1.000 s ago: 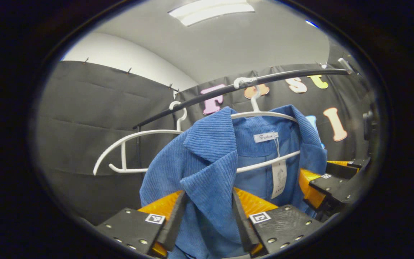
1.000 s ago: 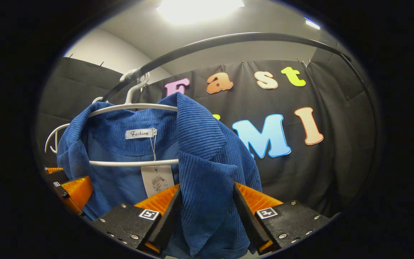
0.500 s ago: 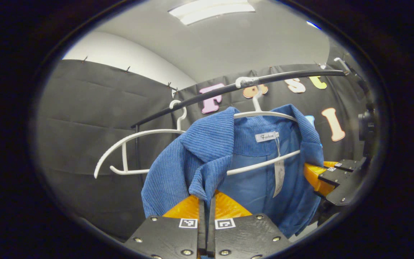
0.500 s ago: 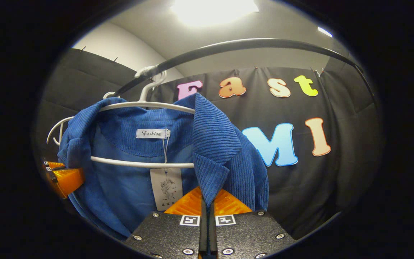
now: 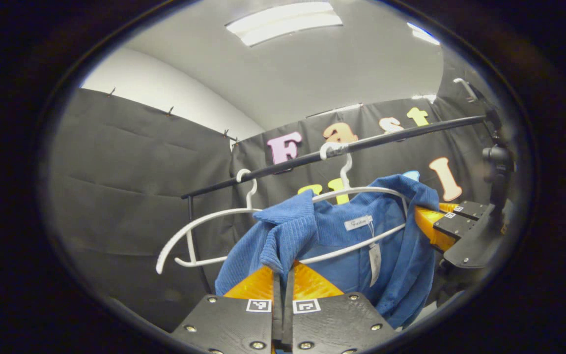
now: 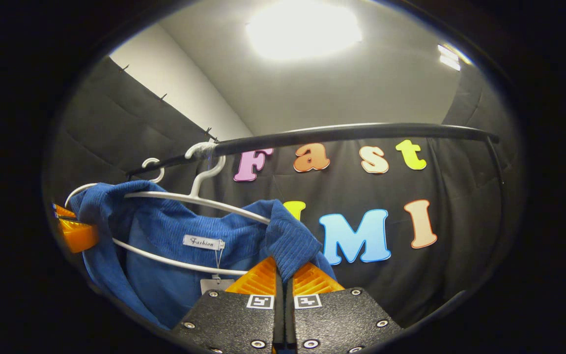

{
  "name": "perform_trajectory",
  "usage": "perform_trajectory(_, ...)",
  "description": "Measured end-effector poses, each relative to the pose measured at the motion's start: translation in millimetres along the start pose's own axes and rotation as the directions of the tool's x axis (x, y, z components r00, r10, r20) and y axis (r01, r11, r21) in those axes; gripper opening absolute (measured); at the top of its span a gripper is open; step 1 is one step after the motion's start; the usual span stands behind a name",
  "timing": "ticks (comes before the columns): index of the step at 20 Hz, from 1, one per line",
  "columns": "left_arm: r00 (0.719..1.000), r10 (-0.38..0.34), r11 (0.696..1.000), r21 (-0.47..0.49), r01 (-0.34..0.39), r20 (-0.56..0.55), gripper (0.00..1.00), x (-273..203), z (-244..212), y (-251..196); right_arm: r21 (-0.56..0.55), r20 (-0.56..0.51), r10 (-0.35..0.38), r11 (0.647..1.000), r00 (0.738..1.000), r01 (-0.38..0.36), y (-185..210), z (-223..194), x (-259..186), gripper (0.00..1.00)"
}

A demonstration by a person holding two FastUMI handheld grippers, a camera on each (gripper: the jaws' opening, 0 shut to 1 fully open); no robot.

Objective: Grasp the clothes on the hanger with both hands and then place them into the laundry hamper below.

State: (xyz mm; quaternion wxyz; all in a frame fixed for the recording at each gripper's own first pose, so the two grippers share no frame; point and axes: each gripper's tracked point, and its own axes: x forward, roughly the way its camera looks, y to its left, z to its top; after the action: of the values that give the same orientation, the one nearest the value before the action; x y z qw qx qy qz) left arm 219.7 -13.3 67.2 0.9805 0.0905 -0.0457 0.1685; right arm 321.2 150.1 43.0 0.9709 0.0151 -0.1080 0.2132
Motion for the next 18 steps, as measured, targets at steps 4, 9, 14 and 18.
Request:
perform_trajectory(4, 1.000, 0.015, 1.000, -0.002, -0.015, 0.026, 0.01, -1.2, 20.1, 19.7, -0.021, 0.048, -0.025, 0.999, 0.999, 0.026, -18.2, 19.4, 6.3, 0.01)
perform_trajectory(9, 0.999, 0.037, 0.999, 0.006, -0.037, 0.035, 0.00, 1.6, 29.3, 48.6, -0.065, 0.086, -0.043, 0.997, 0.995, 0.049, -36.3, 31.7, 12.4, 0.01)
perform_trajectory(14, 0.999, 0.024, 0.998, 0.056, -0.027, 0.046, 0.01, 8.9, 36.8, 71.0, -0.117, 0.118, -0.063, 0.990, 0.991, 0.077, -58.8, 40.7, 27.6, 0.01)
perform_trajectory(18, 0.999, 0.023, 0.994, 0.110, -0.027, 0.045, 0.00, 18.7, 34.7, 93.3, -0.148, 0.117, -0.078, 0.984, 0.990, 0.095, -71.2, 31.2, 35.0, 0.01)
